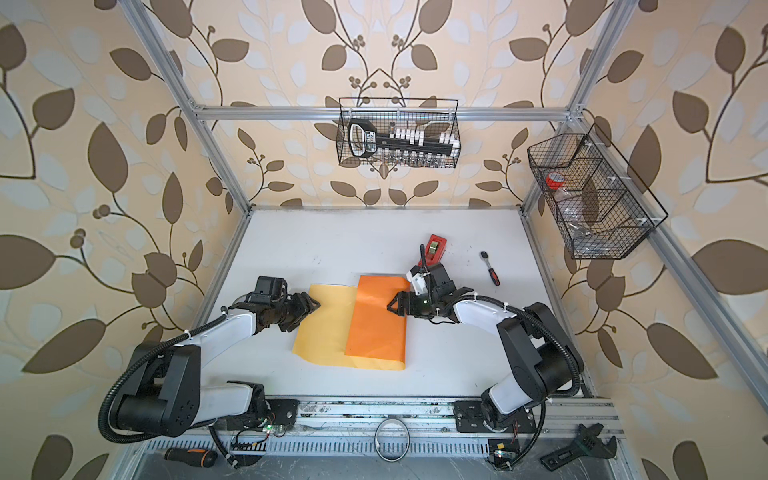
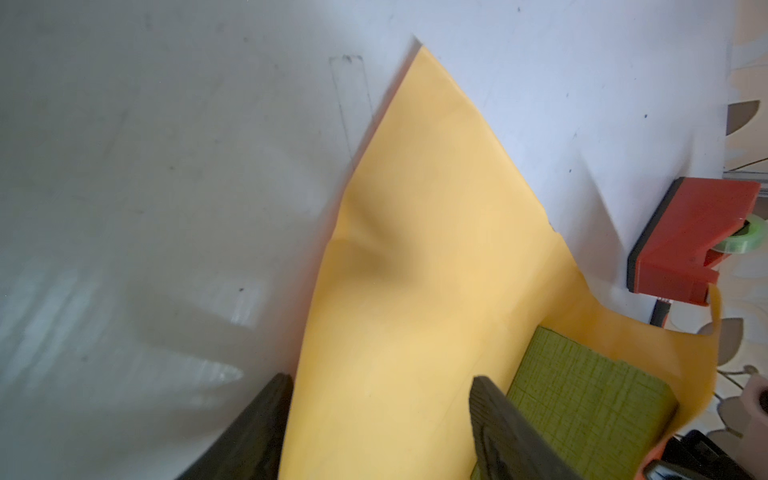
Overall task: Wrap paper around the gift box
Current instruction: 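Grasp the paper edge nearest the left gripper and lift it up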
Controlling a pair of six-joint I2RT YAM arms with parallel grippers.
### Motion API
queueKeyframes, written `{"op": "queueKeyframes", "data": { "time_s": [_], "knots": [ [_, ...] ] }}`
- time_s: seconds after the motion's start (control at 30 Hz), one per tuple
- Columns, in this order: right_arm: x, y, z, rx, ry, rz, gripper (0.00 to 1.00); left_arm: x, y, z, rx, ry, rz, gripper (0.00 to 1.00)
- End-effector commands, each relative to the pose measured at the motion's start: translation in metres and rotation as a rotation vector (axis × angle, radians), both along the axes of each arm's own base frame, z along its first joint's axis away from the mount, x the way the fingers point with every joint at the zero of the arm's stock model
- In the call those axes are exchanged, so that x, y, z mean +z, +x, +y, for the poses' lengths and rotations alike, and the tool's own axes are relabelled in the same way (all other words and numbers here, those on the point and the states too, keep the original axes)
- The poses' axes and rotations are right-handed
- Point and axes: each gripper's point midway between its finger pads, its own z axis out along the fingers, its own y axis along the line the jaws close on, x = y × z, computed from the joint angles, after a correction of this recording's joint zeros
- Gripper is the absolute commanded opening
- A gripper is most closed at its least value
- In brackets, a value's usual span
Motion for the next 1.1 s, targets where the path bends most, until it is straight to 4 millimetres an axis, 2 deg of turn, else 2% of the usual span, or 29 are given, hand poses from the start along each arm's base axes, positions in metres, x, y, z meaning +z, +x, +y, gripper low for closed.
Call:
{"op": "queueKeyframes", "data": {
  "time_s": [0.0,0.33,0.43,0.57,0.73,0.83,1.07],
  "knots": [
    [-0.047,-0.03,-0.024,0.002,-0.171,0.138,0.85,0.011,0.016,-0.001,-0.005,-0.04,-0.061,0.64],
    [-0.049,-0.03,-0.025,0.001,-0.177,0.143,0.85,0.009,0.029,0.008,-0.013,0.028,-0.108,0.33],
    [-0.049,-0.03,-0.026,0.0,-0.179,0.142,0.85,0.013,0.03,0.013,-0.013,0.069,-0.133,0.23],
    [-0.051,-0.03,-0.026,0.0,-0.182,0.146,0.85,0.02,0.031,0.011,-0.038,0.073,-0.17,0.12],
    [-0.051,-0.029,-0.025,0.001,-0.182,0.147,0.85,0.028,0.031,0.007,-0.062,0.059,-0.203,0.04],
    [-0.05,-0.029,-0.025,0.002,-0.184,0.146,0.85,0.04,0.031,0.0,-0.09,0.067,-0.246,0.0],
    [-0.049,-0.029,-0.024,0.006,-0.188,0.144,0.85,0.073,0.025,-0.033,-0.211,0.22,-0.326,0.0]
  ]
}}
